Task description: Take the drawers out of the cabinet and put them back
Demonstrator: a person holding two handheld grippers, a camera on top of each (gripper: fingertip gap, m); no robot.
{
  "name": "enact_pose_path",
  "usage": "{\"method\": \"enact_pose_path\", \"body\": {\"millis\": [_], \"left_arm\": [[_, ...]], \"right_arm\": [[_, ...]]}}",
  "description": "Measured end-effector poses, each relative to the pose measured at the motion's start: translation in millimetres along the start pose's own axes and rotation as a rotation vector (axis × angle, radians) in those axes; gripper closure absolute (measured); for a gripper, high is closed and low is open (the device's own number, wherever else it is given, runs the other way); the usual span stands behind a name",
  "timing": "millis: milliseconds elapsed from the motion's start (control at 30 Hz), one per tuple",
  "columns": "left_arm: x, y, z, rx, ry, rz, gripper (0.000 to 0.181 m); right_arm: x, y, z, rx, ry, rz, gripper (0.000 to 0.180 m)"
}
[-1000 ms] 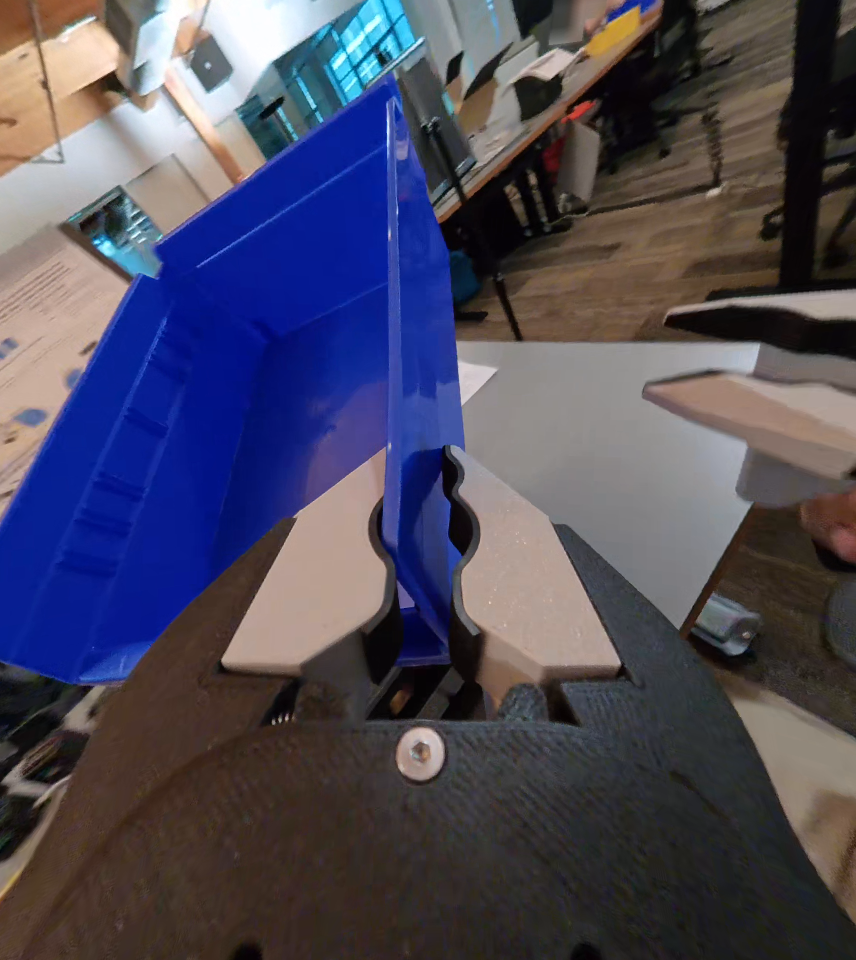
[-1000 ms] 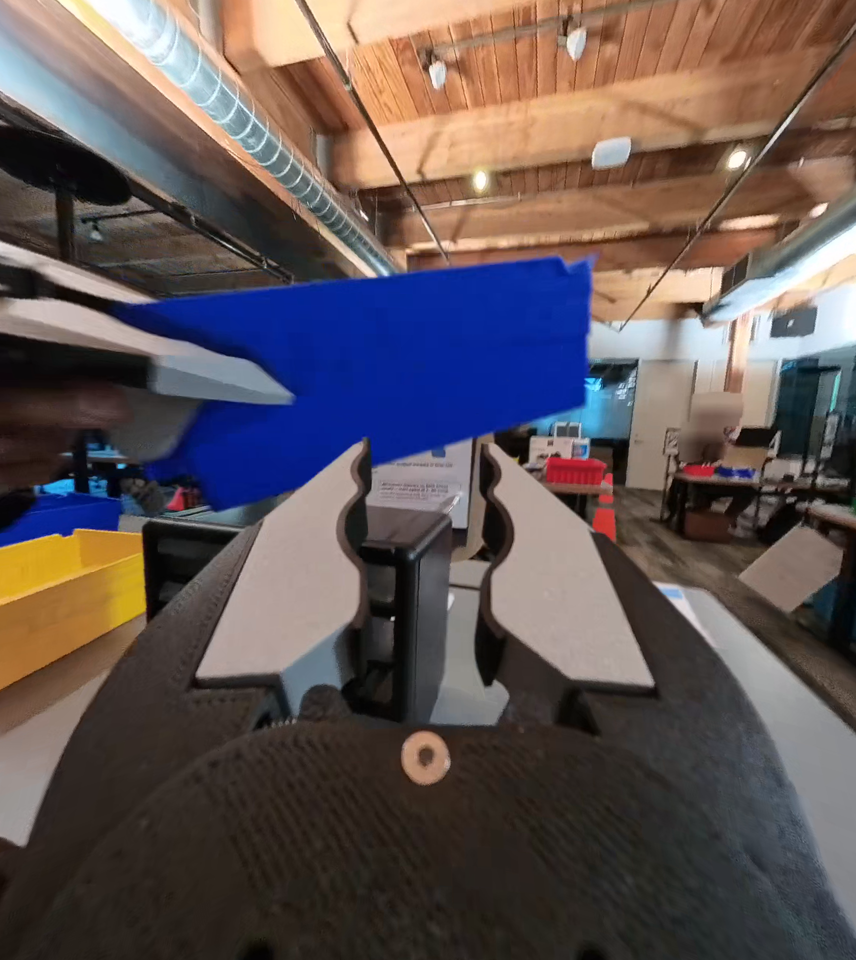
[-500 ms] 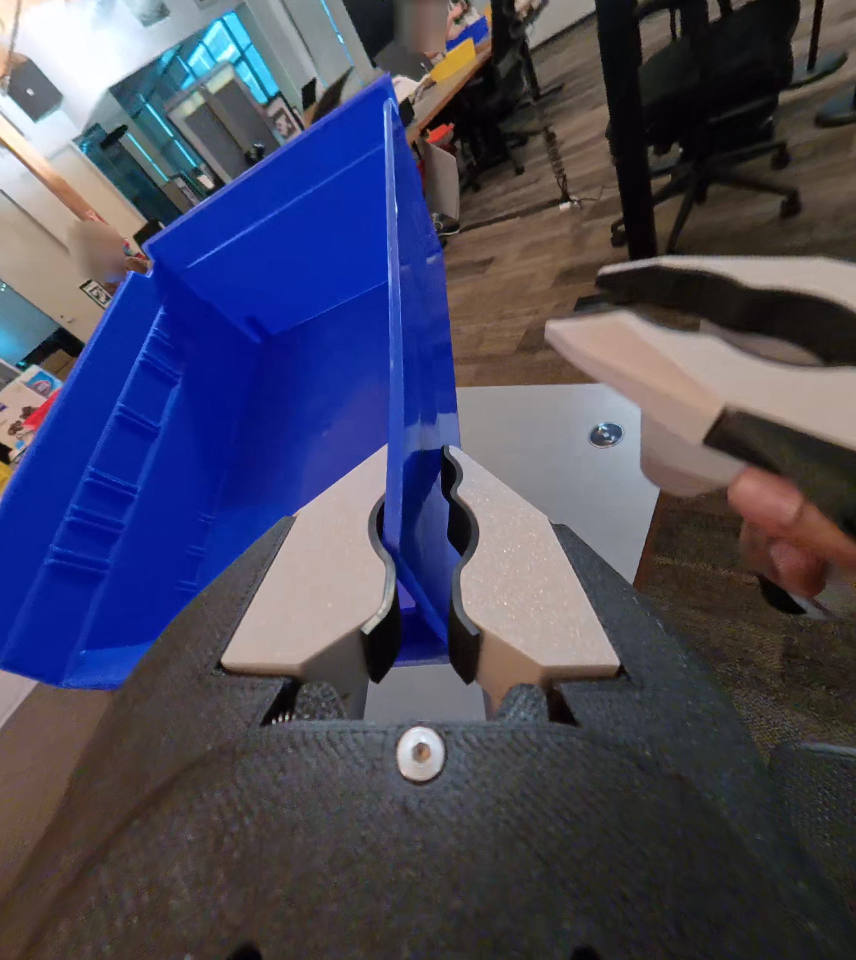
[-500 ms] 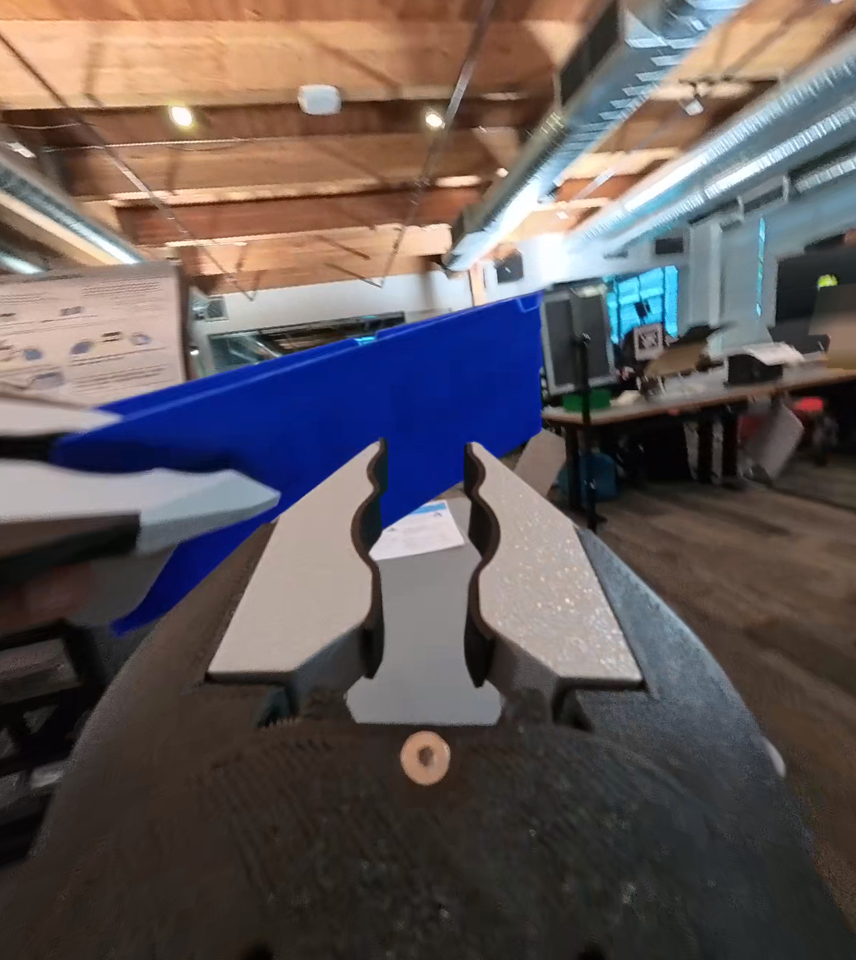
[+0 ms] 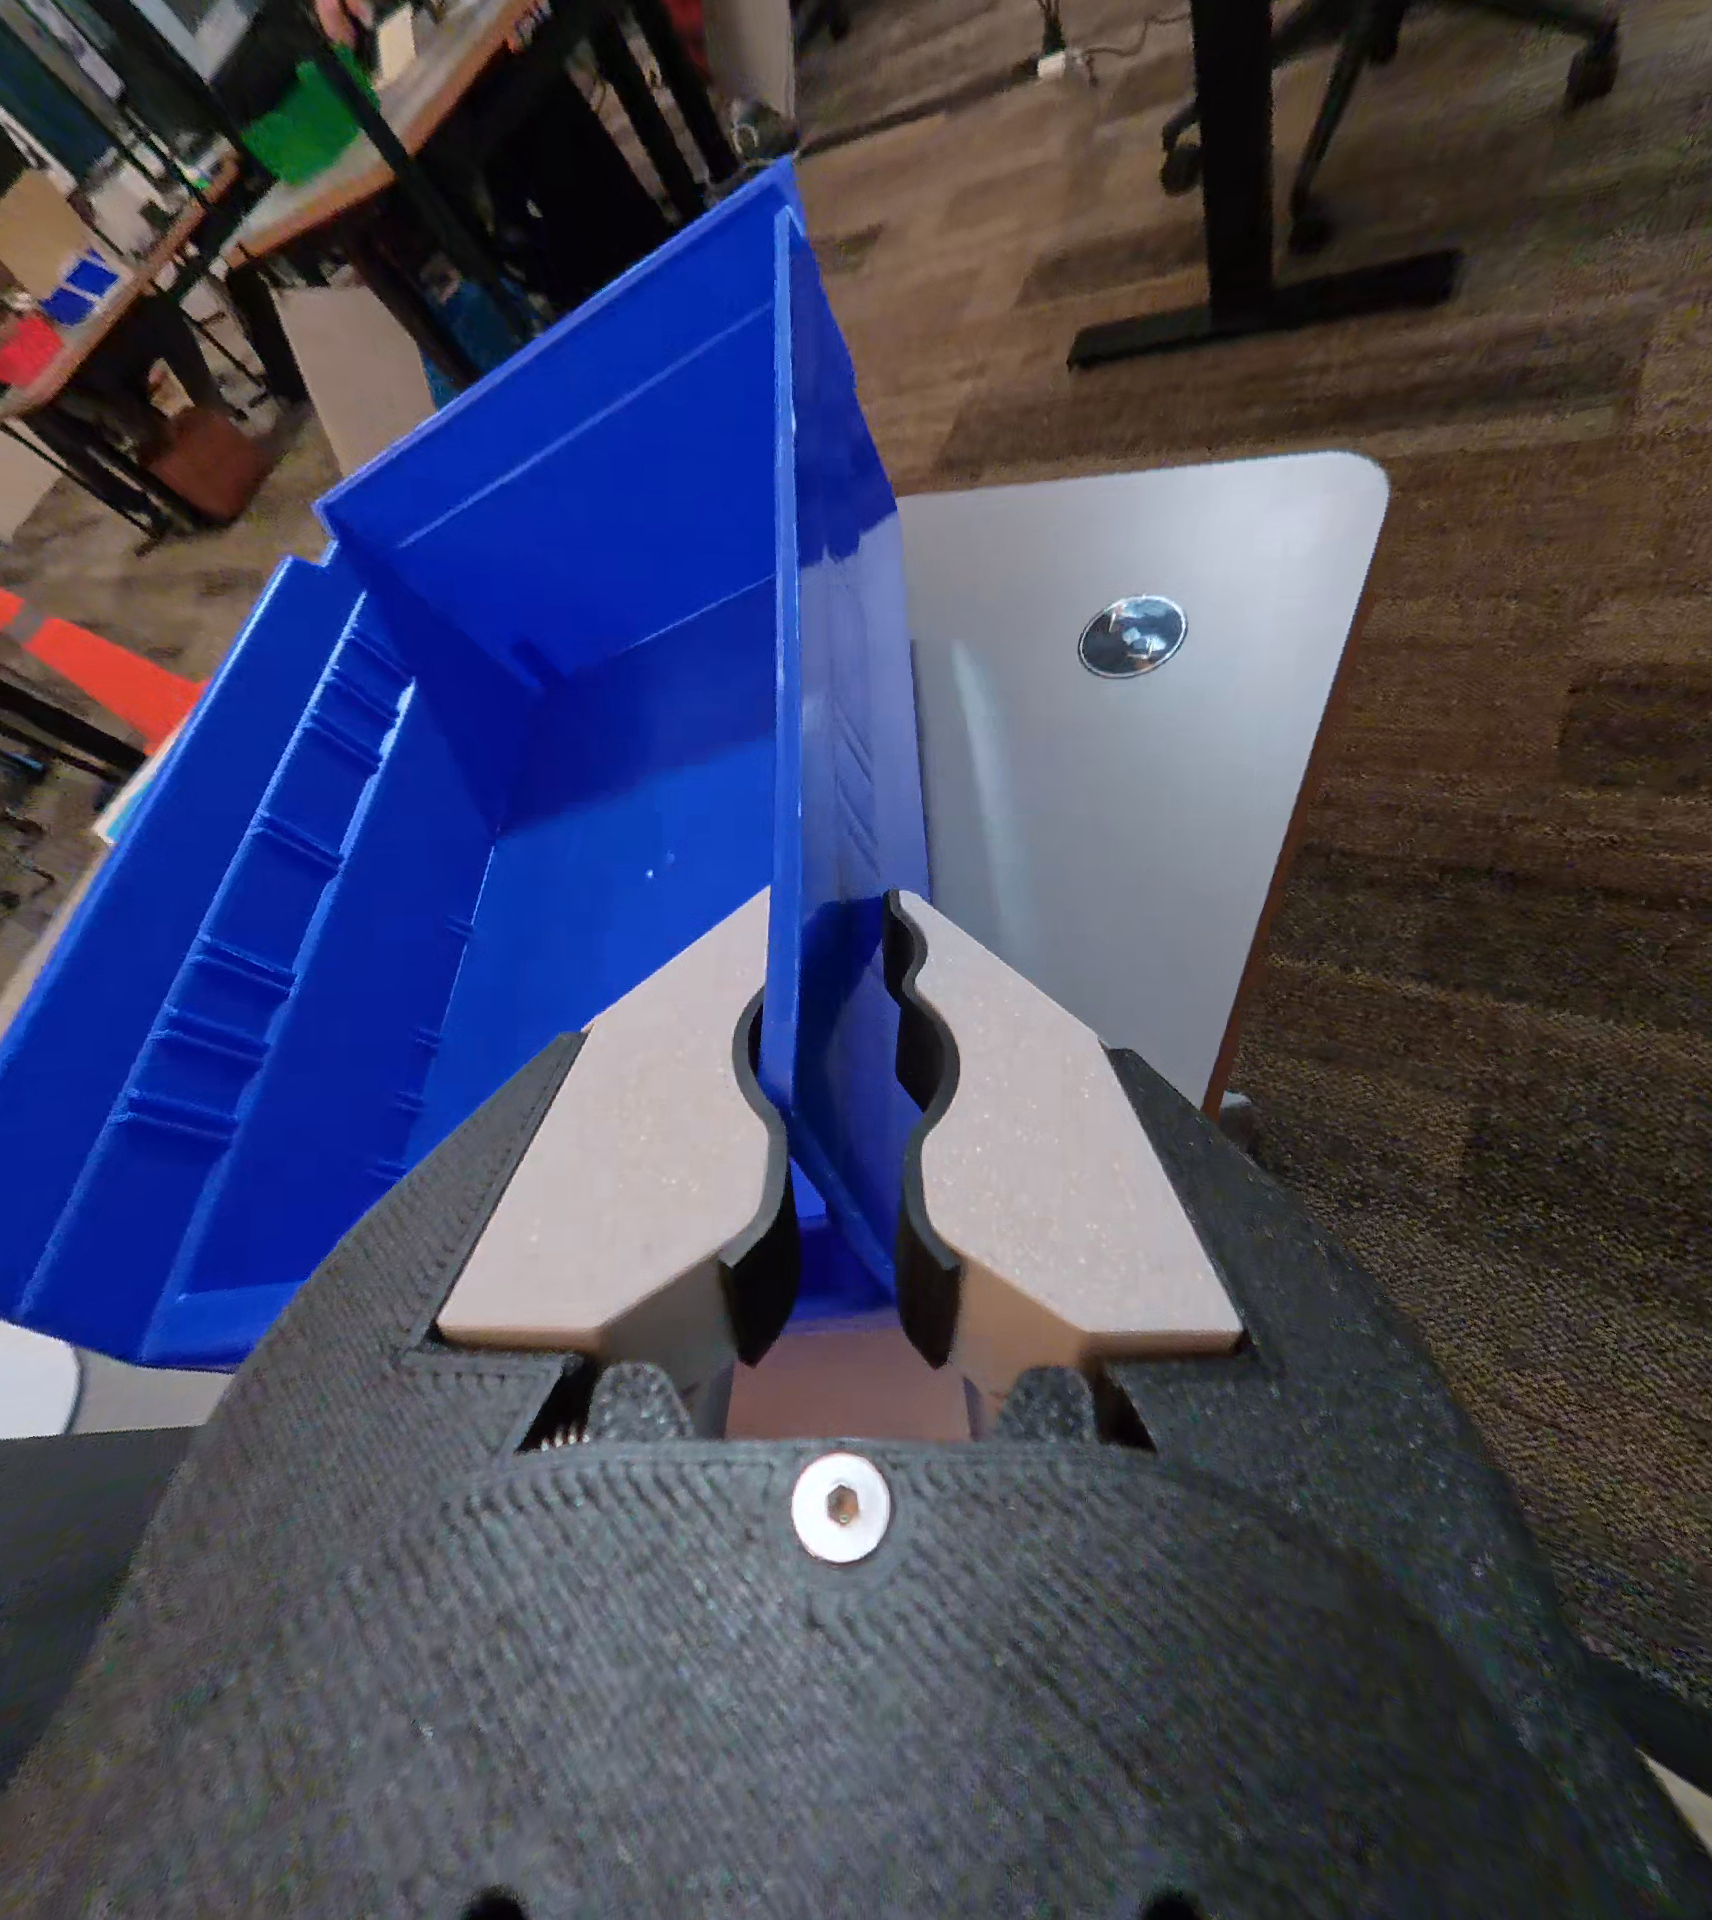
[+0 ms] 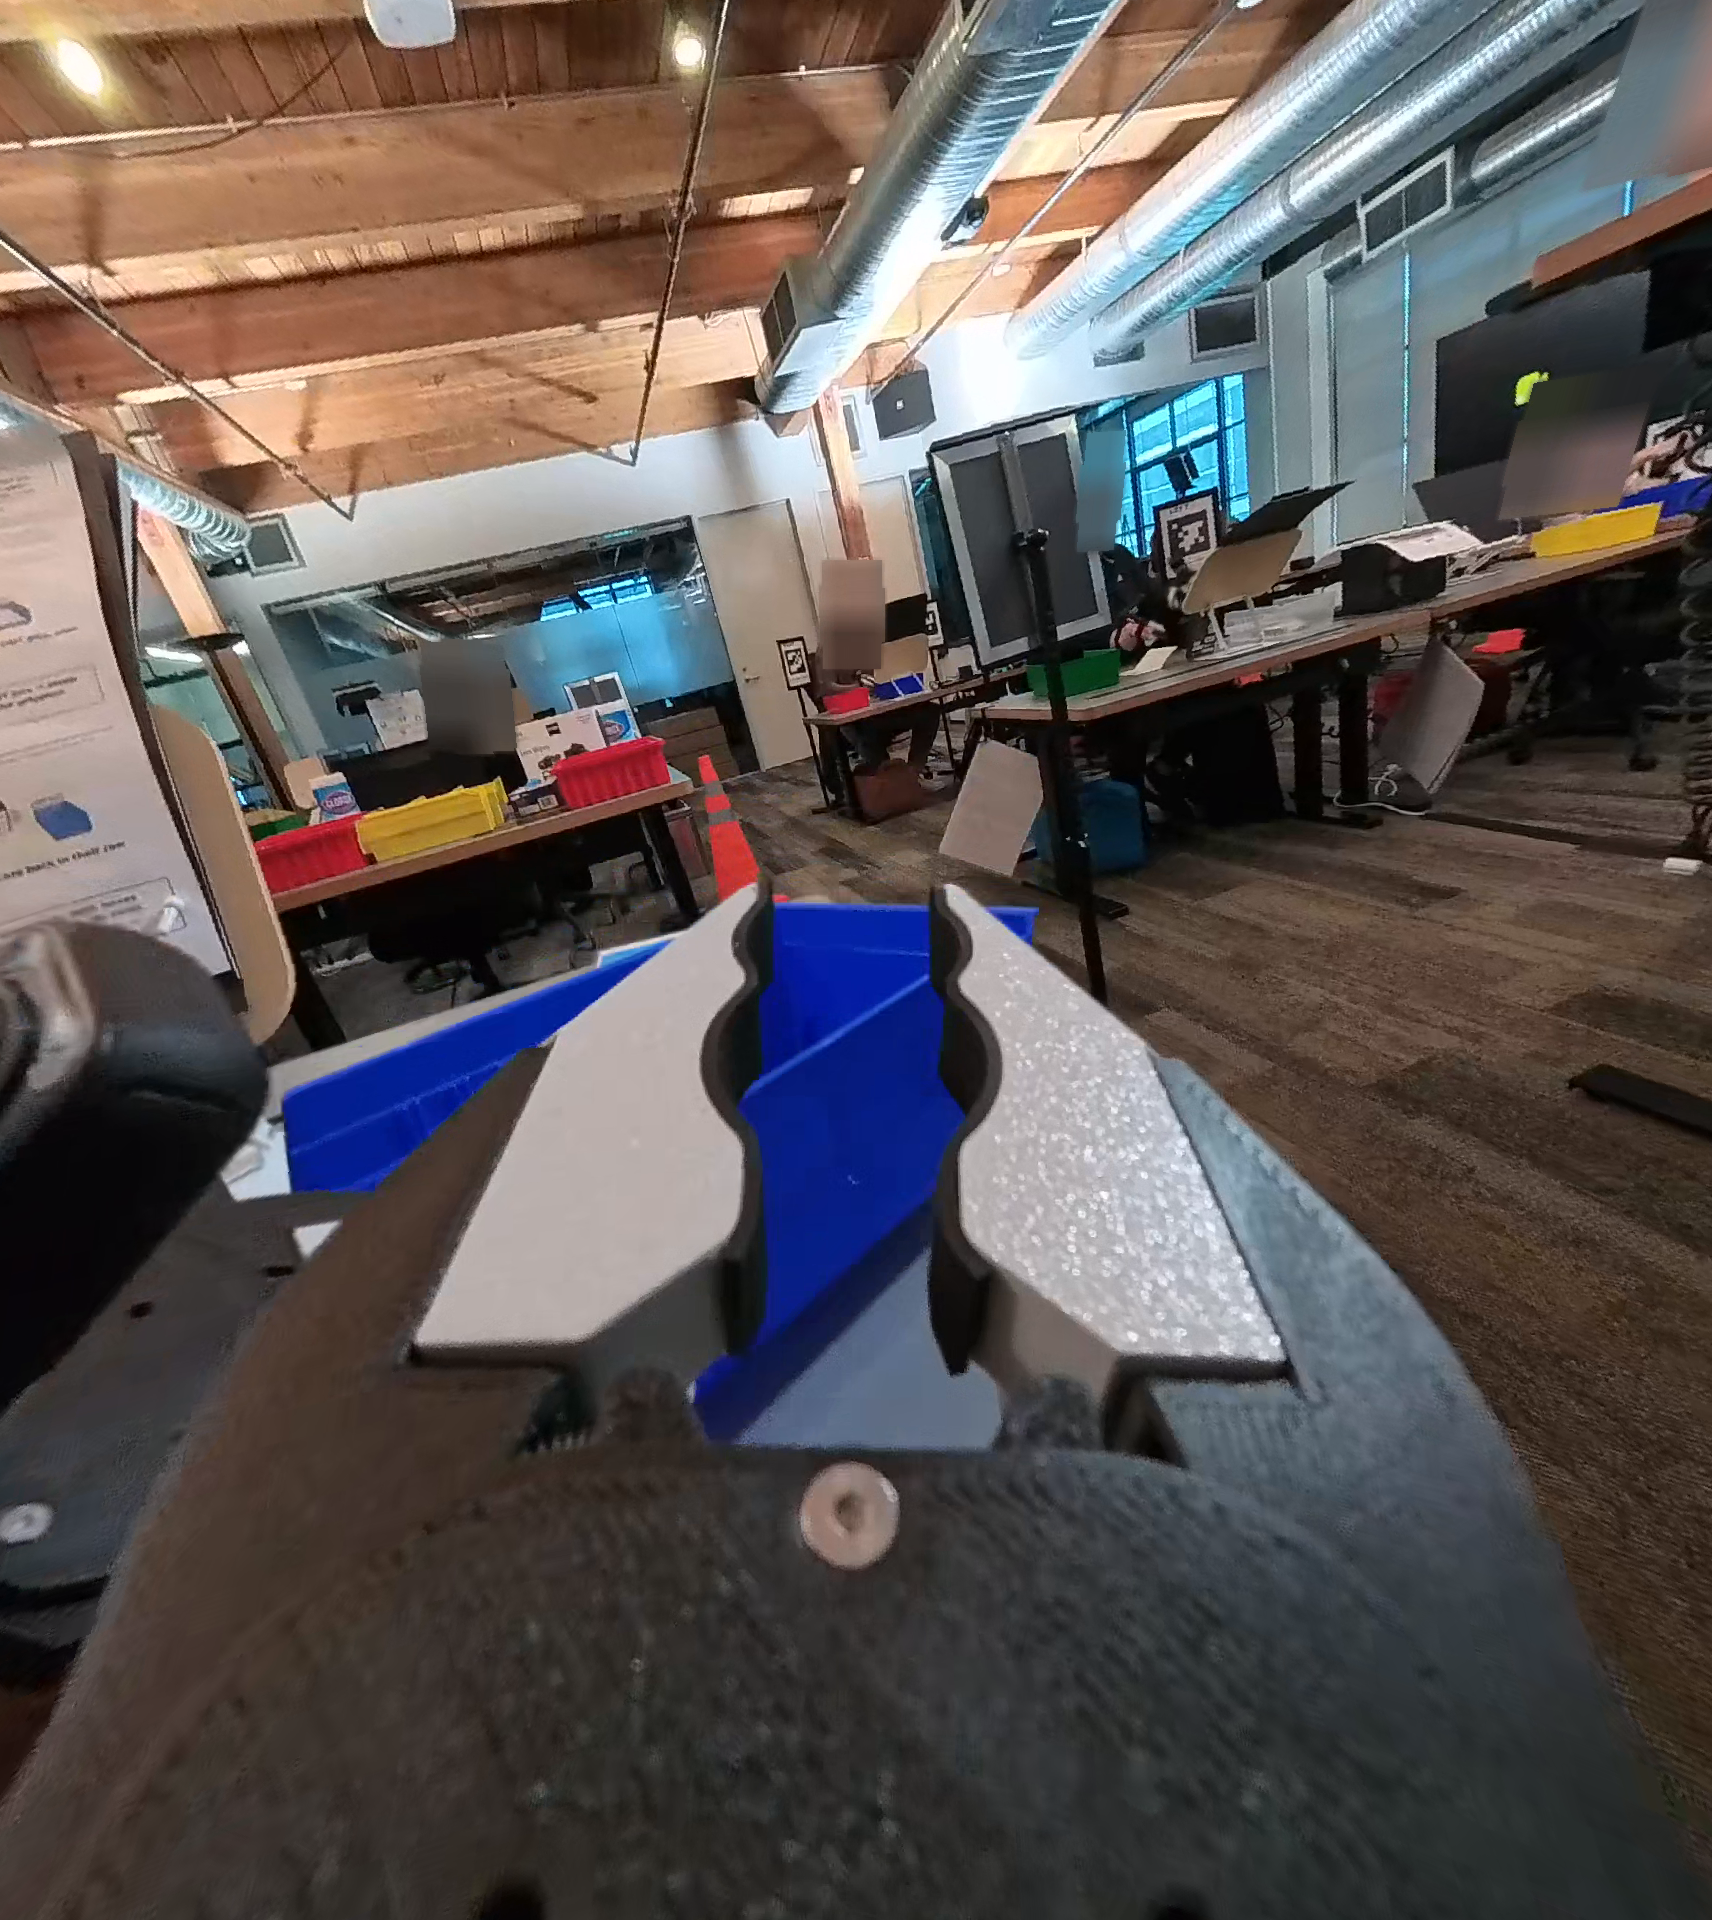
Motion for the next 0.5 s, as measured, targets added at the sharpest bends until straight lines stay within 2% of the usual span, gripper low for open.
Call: {"method": "enact_pose_path", "body": {"millis": [200, 300, 400, 500], "left_arm": [[7.0, -16.2, 11.8, 0.002, 0.033, -0.012, 0.171], [22.5, -21.0, 22.7, -0.051, 0.046, 0.073, 0.172], [32.1, -7.7, 26.4, -0.088, 0.020, 0.135, 0.155], [36.2, 23.6, 28.2, -0.069, -0.023, 0.173, 0.134]], "right_arm": [[0.0, -5.1, 15.0, -0.045, 0.024, -0.003, 0.151], [-1.5, -9.0, 27.1, -0.088, 0.038, -0.014, 0.147], [-2.5, -12.3, 38.0, -0.129, 0.053, -0.027, 0.142], [-4.3, -12.6, 42.5, -0.143, 0.049, -0.041, 0.138]]}}
Point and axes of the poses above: each gripper's, where its closed fingertips meet, y back along the fingers, z out of its underside, x = y × z across the jaws, the point moved 2 cm from there along y, back along the fingers, and after that the axes turned 5 degrees about -y, right-handed, at the moved point
